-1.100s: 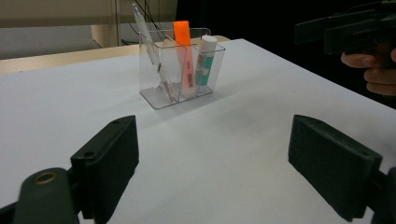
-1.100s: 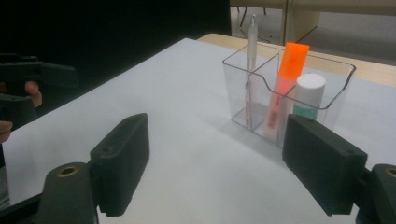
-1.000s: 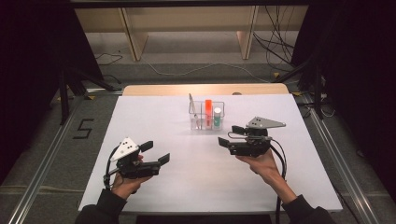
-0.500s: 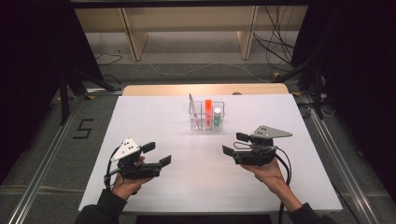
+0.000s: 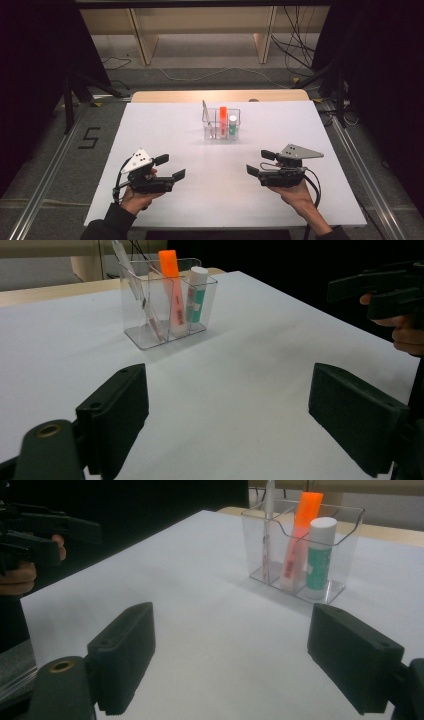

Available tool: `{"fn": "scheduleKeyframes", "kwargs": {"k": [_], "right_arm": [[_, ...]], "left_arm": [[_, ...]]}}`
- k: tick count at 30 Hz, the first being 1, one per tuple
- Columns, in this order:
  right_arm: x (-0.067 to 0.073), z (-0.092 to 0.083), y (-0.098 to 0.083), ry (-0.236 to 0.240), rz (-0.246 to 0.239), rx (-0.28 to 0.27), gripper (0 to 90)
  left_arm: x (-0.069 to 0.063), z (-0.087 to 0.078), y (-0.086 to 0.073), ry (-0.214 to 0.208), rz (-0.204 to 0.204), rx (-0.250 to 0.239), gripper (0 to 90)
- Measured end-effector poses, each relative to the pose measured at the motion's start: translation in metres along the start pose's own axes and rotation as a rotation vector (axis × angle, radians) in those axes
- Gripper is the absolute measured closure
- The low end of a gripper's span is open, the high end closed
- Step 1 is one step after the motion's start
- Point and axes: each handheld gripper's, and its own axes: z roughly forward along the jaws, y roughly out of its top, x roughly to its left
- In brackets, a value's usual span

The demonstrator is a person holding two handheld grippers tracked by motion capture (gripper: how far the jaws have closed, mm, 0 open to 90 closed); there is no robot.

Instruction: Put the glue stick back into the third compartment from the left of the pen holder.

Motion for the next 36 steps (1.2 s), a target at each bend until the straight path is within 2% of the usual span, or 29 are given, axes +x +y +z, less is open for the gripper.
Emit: {"fn": "scheduleKeyframes", "kwargs": {"k": [5, 18, 36], "right_arm": [[-0.001, -0.004, -0.005, -0.003, 0.001, -0.01, 19.7], [-0.002, -0.01, -0.015, -0.019, 0.017, 0.007, 19.7], [0.002, -0.015, -0.024, -0.01, 0.013, 0.013, 19.7]], "left_arm": [[-0.002, 0.002, -0.001, -0.003, 0.009, 0.008, 15.9], [-0.003, 0.0, -0.002, -0.002, 0.001, 0.005, 15.8], [-0.002, 0.0, -0.003, -0.001, -0.004, 0.009, 15.5]]}}
